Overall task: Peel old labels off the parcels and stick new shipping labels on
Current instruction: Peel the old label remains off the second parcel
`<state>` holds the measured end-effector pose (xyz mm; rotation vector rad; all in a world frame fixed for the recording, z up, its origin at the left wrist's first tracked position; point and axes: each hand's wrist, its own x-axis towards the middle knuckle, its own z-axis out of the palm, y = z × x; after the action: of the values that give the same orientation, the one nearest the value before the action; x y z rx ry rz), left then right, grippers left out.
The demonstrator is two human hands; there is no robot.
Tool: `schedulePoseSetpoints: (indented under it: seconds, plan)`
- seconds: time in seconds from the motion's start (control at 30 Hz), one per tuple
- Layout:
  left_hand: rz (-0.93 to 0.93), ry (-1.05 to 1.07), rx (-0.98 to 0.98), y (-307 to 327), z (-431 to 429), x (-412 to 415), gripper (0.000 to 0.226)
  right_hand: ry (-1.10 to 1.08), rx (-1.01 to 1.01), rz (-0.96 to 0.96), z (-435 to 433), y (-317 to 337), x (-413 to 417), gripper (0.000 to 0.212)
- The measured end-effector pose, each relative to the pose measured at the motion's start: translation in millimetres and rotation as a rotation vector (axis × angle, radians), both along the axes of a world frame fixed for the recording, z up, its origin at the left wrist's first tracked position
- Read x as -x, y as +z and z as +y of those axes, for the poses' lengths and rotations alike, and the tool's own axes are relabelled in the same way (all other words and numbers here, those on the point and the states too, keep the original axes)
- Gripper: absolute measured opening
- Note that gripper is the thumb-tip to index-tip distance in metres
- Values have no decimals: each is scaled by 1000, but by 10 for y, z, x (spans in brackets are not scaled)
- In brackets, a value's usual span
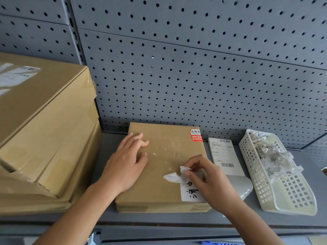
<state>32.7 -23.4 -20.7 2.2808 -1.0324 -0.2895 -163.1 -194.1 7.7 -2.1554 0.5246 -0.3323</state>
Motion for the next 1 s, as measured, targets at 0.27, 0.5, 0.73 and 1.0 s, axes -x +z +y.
schedulePoseSetpoints:
  seconds: [0.27,0.5,0.73,1.0]
  plan:
    - [6,0,9,-6,1,0,34,-73,-196,-105,-12,13,23,21]
    - [0,0,-1,-2,-4,1,34,-118,-233,-261,-105,108,3,6]
    - [8,3,-12,9,1,4,35,-20,-163,-139,-25,78,-15,9]
    - [15,1,-33,41,-5,12,37,120,189,54,150,38,-153,23]
